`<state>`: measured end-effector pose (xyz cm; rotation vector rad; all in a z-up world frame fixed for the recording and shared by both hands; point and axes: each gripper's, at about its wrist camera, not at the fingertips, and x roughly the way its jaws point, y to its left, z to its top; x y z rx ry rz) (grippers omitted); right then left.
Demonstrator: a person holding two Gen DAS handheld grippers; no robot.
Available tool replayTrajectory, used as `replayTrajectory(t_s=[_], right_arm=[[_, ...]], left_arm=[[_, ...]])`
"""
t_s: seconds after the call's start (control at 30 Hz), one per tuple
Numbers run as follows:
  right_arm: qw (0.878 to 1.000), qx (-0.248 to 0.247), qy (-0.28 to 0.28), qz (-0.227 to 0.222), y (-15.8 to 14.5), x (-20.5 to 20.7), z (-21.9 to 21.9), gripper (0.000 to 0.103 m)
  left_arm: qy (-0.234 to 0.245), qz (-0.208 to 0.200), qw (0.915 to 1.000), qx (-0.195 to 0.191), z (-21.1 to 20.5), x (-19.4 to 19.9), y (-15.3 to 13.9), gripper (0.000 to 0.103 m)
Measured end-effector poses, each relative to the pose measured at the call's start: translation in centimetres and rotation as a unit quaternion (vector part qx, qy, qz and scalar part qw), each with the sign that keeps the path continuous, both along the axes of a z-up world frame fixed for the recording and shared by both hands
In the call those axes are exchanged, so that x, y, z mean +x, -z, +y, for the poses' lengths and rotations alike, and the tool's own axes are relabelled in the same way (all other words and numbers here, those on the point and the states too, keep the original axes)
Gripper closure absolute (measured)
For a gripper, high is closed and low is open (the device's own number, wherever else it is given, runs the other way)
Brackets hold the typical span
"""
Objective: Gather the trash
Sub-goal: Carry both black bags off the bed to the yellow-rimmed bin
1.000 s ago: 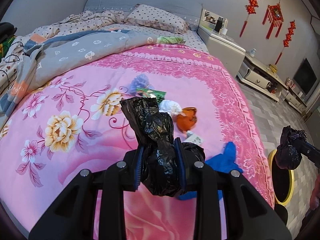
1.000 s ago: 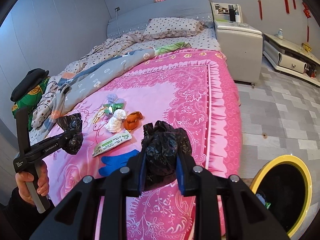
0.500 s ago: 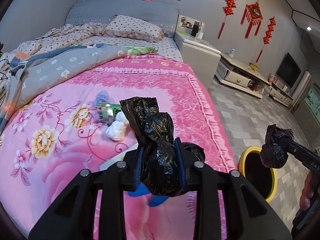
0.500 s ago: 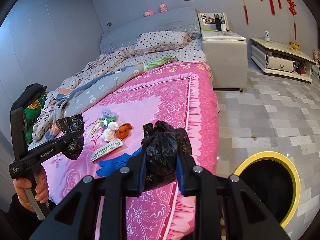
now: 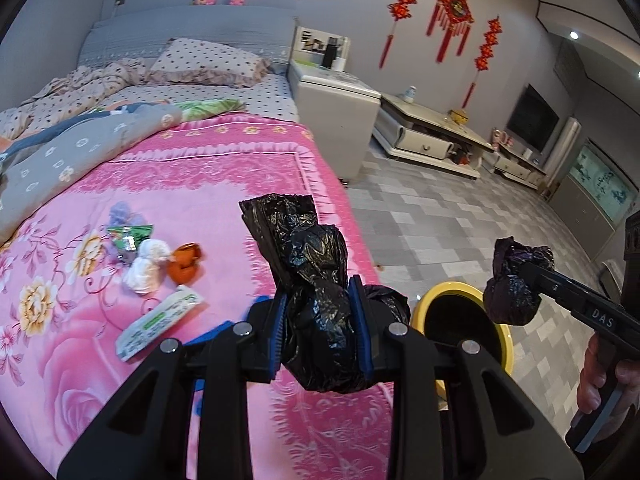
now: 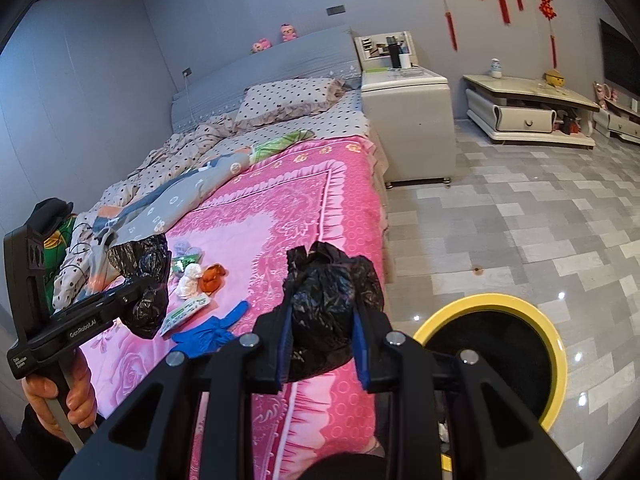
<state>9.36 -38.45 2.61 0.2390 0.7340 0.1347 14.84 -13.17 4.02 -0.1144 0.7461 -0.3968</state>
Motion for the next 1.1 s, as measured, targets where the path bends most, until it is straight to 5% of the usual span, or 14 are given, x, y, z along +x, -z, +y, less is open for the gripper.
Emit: replayTrajectory(t_s=[0.47, 1.1], right_arm=[[0.998, 0.005, 0.060, 0.000, 0.1, -1.7, -6.5, 0.079], [0.993, 0.028, 0.112, 0.032, 3.7, -1.5, -13.3, 0.079]], left_arm=[[0.079, 0.004, 0.9969, -0.003, -9.6, 0.4, -0.4, 0.076], [0.152, 0.043, 0.9874, 0.015, -20.0, 1.7, 4.6, 0.076]])
